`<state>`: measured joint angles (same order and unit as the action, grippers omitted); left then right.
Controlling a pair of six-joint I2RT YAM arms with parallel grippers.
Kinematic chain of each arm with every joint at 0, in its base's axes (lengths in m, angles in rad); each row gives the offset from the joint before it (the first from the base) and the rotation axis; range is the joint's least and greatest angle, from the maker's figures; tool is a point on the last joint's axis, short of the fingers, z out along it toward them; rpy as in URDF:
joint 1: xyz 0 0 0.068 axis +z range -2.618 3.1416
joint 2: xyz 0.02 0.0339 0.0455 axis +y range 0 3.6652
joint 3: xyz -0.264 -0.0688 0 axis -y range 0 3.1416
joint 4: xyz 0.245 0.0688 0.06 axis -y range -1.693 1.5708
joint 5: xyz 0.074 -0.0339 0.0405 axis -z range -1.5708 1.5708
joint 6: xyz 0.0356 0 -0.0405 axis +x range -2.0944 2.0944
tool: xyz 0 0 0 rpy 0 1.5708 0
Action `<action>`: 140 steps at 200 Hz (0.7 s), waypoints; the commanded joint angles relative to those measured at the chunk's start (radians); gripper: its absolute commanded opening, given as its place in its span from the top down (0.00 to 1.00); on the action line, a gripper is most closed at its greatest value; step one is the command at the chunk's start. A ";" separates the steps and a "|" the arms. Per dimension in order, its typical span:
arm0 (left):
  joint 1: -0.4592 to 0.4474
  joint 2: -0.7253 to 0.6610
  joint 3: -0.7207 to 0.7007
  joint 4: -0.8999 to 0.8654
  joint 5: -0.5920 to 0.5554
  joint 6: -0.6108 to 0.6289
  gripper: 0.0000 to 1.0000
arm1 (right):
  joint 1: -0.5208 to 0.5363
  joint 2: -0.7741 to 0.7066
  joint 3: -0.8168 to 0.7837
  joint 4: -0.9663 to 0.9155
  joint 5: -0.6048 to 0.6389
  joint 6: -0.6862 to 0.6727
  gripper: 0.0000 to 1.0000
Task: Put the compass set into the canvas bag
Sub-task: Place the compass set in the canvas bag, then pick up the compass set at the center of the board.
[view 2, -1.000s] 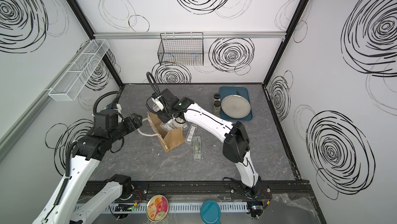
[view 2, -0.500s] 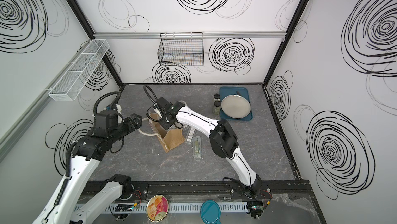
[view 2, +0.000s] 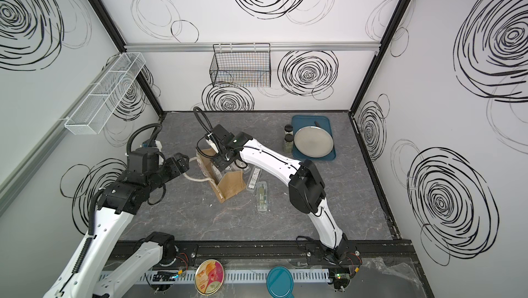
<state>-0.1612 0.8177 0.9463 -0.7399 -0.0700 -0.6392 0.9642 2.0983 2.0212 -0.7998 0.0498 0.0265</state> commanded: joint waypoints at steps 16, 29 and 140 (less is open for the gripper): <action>-0.044 0.018 0.037 0.004 -0.066 0.019 0.11 | -0.047 -0.171 0.017 -0.092 0.040 0.094 0.26; -0.064 0.023 0.041 0.005 -0.087 0.022 0.11 | -0.076 -0.234 -0.056 -0.115 0.054 0.148 0.26; -0.111 0.043 0.024 0.049 -0.121 0.057 0.11 | -0.157 -0.777 -1.077 0.232 -0.050 0.478 0.21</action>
<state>-0.2668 0.8494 0.9577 -0.7300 -0.1677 -0.6041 0.7918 1.3453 1.0145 -0.7162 0.0517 0.4152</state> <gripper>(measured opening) 0.887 0.791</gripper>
